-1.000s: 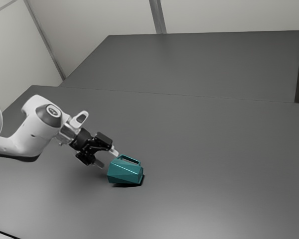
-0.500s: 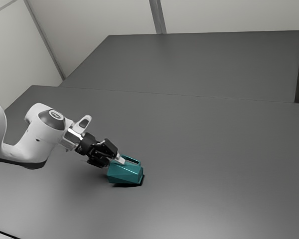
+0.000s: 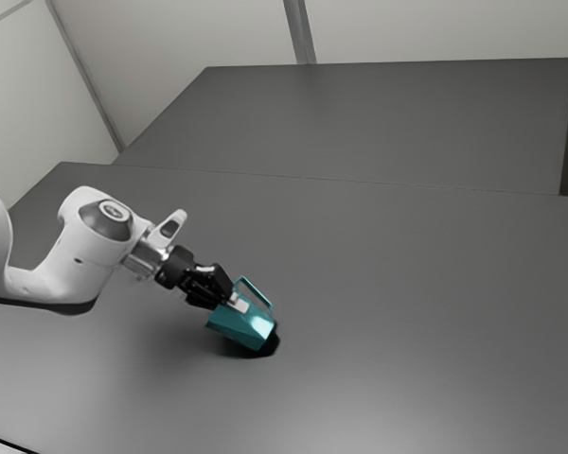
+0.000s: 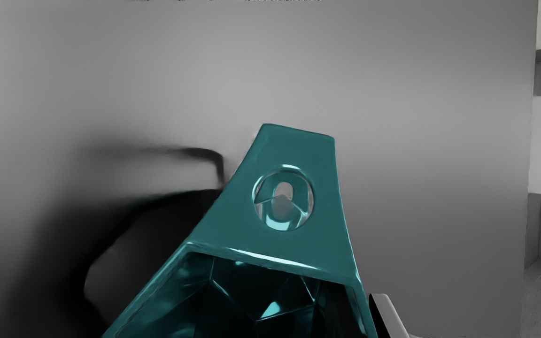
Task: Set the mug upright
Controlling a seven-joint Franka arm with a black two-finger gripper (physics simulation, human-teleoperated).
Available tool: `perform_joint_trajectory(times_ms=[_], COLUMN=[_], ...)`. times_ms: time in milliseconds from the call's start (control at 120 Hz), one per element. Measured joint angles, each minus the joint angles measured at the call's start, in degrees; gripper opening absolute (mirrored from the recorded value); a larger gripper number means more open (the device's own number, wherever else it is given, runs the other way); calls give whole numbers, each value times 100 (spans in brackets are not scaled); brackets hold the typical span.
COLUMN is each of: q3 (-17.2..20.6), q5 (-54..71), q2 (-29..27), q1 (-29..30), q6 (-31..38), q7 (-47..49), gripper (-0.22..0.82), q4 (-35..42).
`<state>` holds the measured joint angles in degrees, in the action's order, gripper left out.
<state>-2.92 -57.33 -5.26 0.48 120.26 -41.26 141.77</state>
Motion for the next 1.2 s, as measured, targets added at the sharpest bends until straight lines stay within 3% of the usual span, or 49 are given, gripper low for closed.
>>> perform_joint_trajectory(times_ms=[233, 433, 742, 1200], q3=[159, 182, 377, 413], q5=[255, 2563, 4925, 5492], q2=[-329, -289, -82, 656], q1=[-13, -10, -24, 34], q6=[-145, -149, -26, 770], q7=[-3, 584, 1755, 3033], gripper=[-14, -14, -16, -17], q4=[-266, -1165, -1538, -1252])
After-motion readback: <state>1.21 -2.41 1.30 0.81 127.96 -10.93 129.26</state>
